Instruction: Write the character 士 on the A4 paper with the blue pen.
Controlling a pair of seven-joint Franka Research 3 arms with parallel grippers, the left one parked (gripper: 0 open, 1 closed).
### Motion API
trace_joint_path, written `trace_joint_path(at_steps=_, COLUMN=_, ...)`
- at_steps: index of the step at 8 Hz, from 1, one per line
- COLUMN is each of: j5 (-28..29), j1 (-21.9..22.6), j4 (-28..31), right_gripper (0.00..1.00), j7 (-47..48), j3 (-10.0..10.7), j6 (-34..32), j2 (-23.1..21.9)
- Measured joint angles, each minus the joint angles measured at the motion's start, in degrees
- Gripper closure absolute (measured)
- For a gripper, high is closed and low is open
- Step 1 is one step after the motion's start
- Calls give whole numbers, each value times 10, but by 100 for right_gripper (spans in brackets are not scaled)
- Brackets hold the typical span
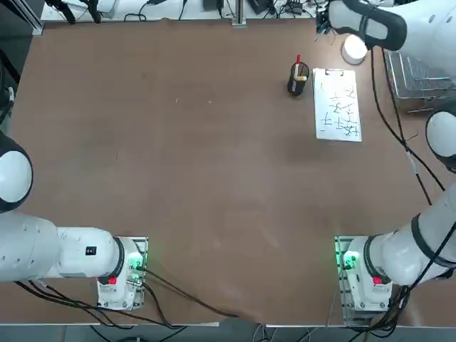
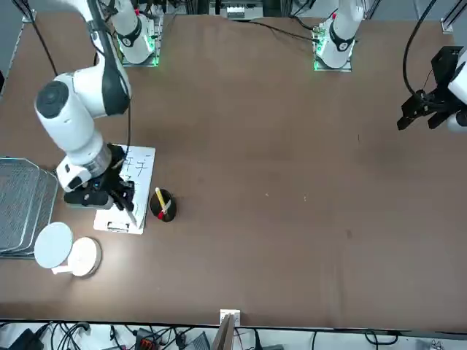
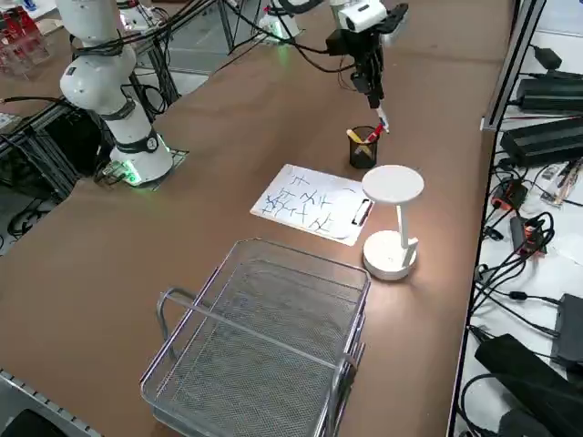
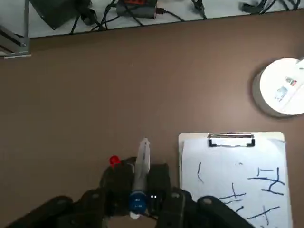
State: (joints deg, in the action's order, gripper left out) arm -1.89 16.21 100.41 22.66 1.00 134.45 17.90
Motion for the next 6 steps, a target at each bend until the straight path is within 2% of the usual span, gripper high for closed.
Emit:
trace_joint_path(at_steps=2, j5=0, j1=4, j4=0, right_gripper=79, j7=41, j3=-13, j6=0, j2=5)
trace_joint_path(at_steps=6, j5=0, j1=4, j4=20, right_gripper=79, j7=66, j3=-14, j6=-10, j2=9)
